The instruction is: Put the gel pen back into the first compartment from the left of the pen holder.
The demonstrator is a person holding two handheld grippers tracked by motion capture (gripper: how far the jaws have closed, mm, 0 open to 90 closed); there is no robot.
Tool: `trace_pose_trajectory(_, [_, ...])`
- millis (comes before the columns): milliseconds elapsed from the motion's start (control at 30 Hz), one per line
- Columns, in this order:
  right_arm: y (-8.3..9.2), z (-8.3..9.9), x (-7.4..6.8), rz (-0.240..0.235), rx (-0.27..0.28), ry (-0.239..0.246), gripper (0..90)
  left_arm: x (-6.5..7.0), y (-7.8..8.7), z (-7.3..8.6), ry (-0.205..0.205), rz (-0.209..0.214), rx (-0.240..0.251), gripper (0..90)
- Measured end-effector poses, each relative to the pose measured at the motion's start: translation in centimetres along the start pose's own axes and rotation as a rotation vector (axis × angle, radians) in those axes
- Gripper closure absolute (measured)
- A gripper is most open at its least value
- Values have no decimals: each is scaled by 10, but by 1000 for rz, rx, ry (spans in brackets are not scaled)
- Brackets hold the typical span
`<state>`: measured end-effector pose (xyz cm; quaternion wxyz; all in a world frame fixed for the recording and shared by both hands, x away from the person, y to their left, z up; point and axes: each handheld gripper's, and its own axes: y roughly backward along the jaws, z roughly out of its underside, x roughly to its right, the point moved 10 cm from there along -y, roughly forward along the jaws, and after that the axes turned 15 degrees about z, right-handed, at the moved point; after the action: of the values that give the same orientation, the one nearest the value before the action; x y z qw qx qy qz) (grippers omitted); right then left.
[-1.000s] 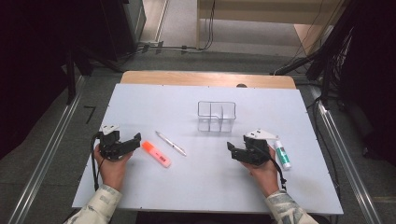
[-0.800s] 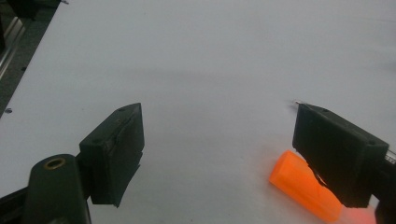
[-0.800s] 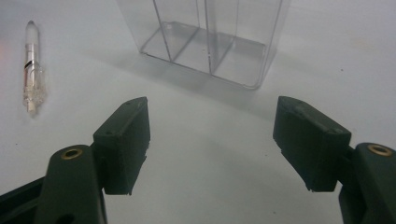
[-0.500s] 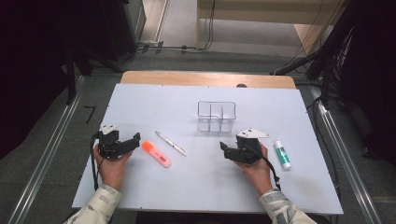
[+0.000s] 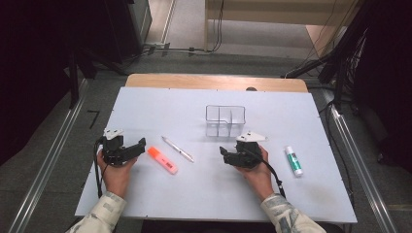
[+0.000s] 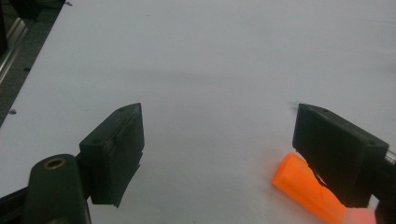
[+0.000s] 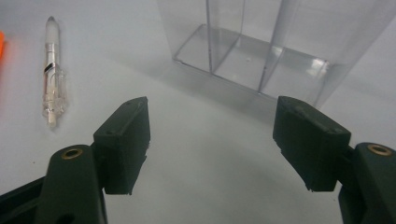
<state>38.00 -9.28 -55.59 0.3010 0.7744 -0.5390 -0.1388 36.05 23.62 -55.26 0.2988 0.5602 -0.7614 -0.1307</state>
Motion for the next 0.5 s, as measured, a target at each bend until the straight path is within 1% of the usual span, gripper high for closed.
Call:
trace_pose_trajectory(267, [-6, -3, -19, -23, 4, 36, 264, -1, 0, 0, 1, -8, -1, 173])
trace_pose_trajectory(500, [-10, -6, -33, -44, 1, 54, 265, -2, -1, 0, -2, -10, -5, 173])
